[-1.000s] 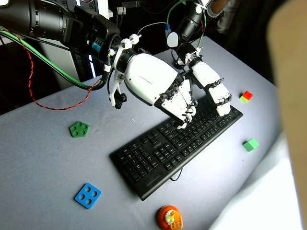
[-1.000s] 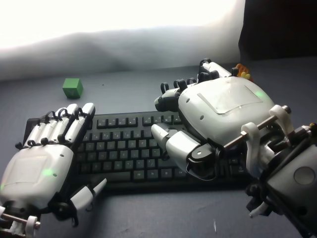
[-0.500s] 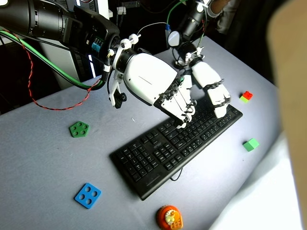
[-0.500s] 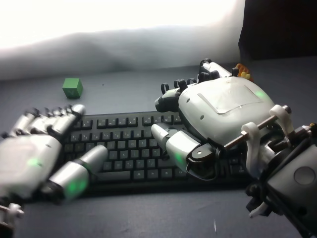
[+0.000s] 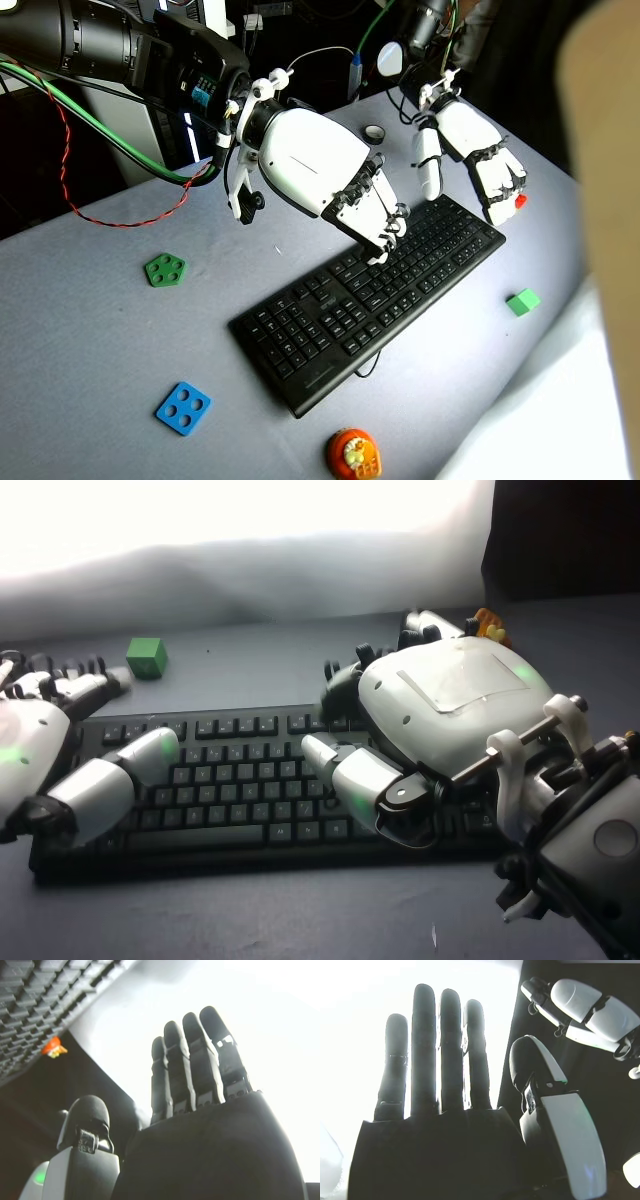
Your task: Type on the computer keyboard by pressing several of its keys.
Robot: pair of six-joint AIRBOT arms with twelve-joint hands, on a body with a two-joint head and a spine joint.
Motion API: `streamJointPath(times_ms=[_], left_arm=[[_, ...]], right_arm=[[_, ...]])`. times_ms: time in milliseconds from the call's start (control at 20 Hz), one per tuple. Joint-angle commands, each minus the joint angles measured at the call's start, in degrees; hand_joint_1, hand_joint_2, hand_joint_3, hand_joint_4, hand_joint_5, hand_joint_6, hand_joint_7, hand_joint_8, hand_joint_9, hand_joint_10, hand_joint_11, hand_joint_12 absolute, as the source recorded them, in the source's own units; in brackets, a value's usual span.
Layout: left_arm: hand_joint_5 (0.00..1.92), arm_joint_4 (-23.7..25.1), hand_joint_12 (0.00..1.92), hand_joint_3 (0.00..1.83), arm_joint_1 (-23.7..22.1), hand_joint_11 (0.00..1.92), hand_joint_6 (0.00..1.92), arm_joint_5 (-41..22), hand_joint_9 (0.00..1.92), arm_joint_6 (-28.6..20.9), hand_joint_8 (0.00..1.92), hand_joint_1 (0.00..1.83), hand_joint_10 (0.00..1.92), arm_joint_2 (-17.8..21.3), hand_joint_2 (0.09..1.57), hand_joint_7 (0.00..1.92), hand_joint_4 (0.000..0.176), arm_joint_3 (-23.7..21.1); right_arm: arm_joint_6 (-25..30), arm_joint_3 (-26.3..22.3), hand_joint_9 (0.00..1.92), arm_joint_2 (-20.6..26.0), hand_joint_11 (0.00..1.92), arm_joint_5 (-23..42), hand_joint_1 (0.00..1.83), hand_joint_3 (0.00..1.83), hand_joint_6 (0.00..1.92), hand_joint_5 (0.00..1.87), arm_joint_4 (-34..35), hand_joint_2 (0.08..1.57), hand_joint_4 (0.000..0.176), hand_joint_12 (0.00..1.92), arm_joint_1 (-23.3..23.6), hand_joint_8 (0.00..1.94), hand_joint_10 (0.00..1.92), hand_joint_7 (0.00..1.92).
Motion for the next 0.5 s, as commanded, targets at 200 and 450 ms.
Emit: streamJointPath(times_ms=[200, 450], left_arm=[[0.93, 2.6, 1.92, 0.01, -0.5, 0.73, 1.51, 5.0, 0.96, -0.3, 1.46, 0.00, 1.78, 2.2, 1.45, 1.10, 0.000, -2.0], [0.92, 0.7, 1.92, 0.00, -0.3, 0.81, 1.68, 5.3, 0.98, -0.4, 1.61, 0.07, 1.87, 3.3, 1.49, 1.10, 0.000, -3.1]], right_arm=[[0.2, -0.5, 1.23, 0.2, 1.10, 2.6, 0.12, 0.01, 1.62, 1.05, -4.9, 1.44, 0.000, 1.92, 0.2, 1.59, 1.85, 1.24], [0.2, -0.5, 1.23, 0.2, 1.11, 2.6, 0.11, 0.01, 1.69, 1.06, -4.9, 1.47, 0.000, 1.92, 0.1, 1.66, 1.90, 1.23]])
